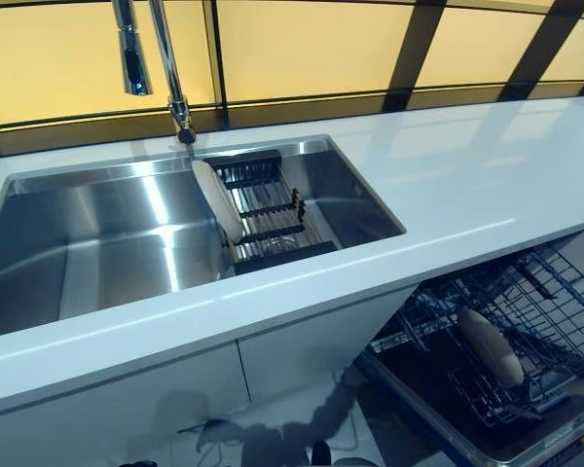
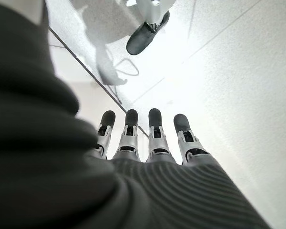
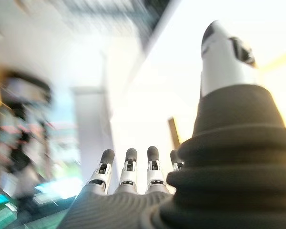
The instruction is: Take plates into dishwasher
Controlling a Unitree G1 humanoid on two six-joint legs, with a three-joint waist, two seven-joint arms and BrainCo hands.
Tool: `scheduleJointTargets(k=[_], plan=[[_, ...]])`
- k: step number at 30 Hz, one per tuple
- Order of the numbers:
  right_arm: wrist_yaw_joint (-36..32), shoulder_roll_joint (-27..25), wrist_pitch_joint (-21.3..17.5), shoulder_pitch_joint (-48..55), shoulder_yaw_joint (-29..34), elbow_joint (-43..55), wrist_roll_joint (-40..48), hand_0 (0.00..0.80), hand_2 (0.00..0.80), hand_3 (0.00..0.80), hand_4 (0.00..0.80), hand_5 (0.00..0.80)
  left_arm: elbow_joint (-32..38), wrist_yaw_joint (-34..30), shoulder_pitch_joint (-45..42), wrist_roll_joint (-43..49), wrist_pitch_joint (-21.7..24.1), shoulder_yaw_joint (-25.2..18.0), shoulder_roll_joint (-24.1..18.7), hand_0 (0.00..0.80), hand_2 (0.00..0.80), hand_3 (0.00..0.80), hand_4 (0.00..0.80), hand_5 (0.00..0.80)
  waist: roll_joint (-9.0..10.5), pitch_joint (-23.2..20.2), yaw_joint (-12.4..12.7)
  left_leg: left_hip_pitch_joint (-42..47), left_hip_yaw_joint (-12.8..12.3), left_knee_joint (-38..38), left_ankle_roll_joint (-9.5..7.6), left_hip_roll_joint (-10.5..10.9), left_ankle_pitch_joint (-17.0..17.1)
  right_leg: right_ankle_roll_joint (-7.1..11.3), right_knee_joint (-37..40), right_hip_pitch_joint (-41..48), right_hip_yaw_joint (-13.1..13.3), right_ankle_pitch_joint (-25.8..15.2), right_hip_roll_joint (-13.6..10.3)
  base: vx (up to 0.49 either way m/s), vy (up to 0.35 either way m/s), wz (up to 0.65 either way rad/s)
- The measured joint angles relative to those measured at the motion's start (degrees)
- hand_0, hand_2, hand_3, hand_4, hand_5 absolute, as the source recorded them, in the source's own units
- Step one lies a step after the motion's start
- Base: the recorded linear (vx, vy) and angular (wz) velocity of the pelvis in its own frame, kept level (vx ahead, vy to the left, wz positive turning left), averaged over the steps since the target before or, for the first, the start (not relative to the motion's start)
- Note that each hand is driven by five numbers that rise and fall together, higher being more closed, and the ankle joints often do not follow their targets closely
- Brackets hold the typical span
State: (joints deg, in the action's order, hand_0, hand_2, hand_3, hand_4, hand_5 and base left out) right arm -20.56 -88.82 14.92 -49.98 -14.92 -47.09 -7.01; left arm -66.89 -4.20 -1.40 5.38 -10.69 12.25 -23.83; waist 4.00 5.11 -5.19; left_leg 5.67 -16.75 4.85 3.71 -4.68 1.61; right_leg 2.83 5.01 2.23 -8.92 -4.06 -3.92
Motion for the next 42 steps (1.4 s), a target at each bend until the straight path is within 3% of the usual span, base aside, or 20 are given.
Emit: scheduleJointTargets(k=[4, 8, 12, 17, 24, 35, 42], plan=[[2.6, 0.0, -3.0, -15.8, -16.8, 4.1, 0.9, 0.000, 0.000, 0.000, 0.000, 0.000, -0.7, 0.2, -0.4, -0.1, 0.0, 0.0, 0.0, 0.000, 0.000, 0.000, 0.000, 0.000, 0.11, -0.2, 1.6, 0.2, 1.1, 0.0, -0.08, 0.2, 0.1, 0.00, 0.0, 0.7, -1.1, 0.1, -0.3, 0.048, 0.040, 0.15], [5.3, 1.4, -9.3, -30.4, -32.9, 9.3, -3.7, 0.000, 0.000, 0.000, 0.000, 0.000, -0.9, 0.3, -1.1, 0.0, 0.0, 0.0, 0.1, 0.000, 0.000, 0.000, 0.000, 0.000, 0.06, -0.4, 3.4, -0.4, 2.8, 0.0, -0.30, 0.5, 0.4, -0.05, 0.1, 1.1, -2.8, 0.2, -0.6, 0.042, 0.033, 0.20], [9.3, 4.6, -15.4, -35.6, -39.5, 15.1, -11.3, 0.000, 0.000, 0.000, 0.000, 0.000, -0.7, 0.3, -2.8, 0.0, -0.2, 0.0, 0.1, 0.000, 0.000, 0.000, 0.000, 0.000, 0.26, -1.3, 5.2, -0.9, 4.6, 0.0, -0.34, 0.6, 0.5, 0.22, 0.1, 1.6, -4.5, 0.9, -0.8, 0.037, 0.023, 0.26], [13.7, 9.0, -20.6, -36.0, -40.7, 21.1, -21.2, 0.000, 0.000, 0.000, 0.000, 0.000, 0.3, 0.5, -4.4, 0.0, -1.4, 0.1, 0.0, 0.000, 0.000, 0.000, 0.000, 0.000, 0.31, -1.7, 8.1, -2.4, 6.8, -0.1, -0.43, 1.0, 0.9, 0.36, 0.0, 1.3, -6.7, 1.3, -1.2, -0.007, 0.007, 0.24], [17.0, 14.4, -24.8, -36.0, -41.5, 27.7, -33.2, 0.000, 0.000, 0.000, 0.000, 0.000, 1.5, 0.9, -4.6, 0.0, -1.8, 1.3, 0.1, 0.000, 0.000, 0.000, 0.000, 0.000, 0.23, -0.7, 9.8, -5.8, 10.1, -0.1, -0.49, 1.3, 2.1, 0.31, -0.1, -0.3, -9.4, 1.3, -1.4, -0.063, 0.030, 0.24], [15.9, 16.3, -25.0, -35.9, -41.4, 33.4, -37.4, 0.000, 0.000, 0.000, 0.000, 0.000, 2.9, 1.6, -2.0, -2.0, -1.4, 2.4, 0.1, 0.000, 0.000, 0.000, 0.000, 0.000, 0.79, 5.8, 12.4, -9.9, 13.8, -0.1, -0.39, 1.6, 3.6, 0.16, -0.1, -2.4, -11.4, 1.3, -1.2, -0.062, 0.006, 0.16], [14.4, 20.3, -25.0, -36.0, -41.4, 34.2, -37.4, 0.000, 0.000, 0.000, 0.000, 0.000, 2.9, 2.0, 0.5, -3.0, -1.3, 2.4, -0.2, 0.000, 0.000, 0.000, 0.000, 0.000, 1.68, 8.9, 13.3, -10.9, 14.0, -0.1, -0.44, 1.8, 3.6, 0.21, -0.1, -3.2, -11.7, 1.3, -1.3, -0.051, 0.007, 0.03]])
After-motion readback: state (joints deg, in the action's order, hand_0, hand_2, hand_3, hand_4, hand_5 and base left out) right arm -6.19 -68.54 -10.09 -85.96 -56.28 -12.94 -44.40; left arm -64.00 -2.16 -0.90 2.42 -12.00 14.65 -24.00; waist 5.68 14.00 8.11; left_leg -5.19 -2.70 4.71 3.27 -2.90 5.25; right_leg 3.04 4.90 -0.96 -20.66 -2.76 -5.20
